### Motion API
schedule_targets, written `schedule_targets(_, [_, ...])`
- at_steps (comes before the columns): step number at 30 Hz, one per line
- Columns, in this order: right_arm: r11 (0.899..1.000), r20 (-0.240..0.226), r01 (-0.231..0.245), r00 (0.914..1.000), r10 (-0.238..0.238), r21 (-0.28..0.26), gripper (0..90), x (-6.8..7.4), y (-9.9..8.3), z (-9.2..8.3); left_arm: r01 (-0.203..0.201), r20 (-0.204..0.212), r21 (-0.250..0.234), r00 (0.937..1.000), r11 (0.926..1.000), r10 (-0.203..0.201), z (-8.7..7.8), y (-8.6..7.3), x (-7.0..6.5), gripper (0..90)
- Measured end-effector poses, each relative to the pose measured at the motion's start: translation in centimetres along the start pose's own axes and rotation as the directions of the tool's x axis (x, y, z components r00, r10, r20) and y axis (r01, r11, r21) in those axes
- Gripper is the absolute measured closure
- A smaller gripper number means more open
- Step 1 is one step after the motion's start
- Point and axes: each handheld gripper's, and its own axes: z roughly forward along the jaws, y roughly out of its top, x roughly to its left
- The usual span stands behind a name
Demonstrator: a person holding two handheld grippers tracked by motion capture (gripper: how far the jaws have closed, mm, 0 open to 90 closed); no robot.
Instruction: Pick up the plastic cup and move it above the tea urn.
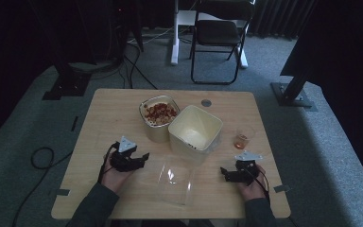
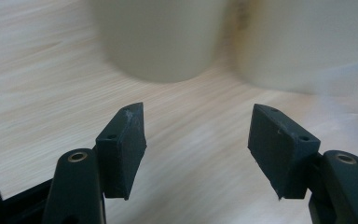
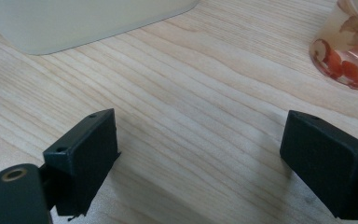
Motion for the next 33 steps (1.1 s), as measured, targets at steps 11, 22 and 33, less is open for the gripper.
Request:
schedule_targets(11, [1.000, 0.007, -0.006, 1.0000, 0.006, 0.000, 10.7, 0.0, 0.0, 0.0, -0.049, 0.138, 0.036, 0.9894, 0.9981, 0.044, -0.8, -0.2, -4.3, 36.7])
schedule_targets(22, [1.000, 0.018, -0.017, 0.9997, 0.017, 0.000, 10.7, 0.0, 0.0, 0.0, -0.108, 0.091, 0.144, 0.9912, 0.9836, 0.096, -0.1, -1.0, -3.9, 69.3])
schedule_targets(33, [1.000, 0.018, -0.017, 0.9997, 0.017, -0.001, 10.7, 0.0, 0.0, 0.0, -0.043, 0.073, 0.118, 0.9967, 0.9921, 0.034, -2.1, -1.5, 0.3, 66.8])
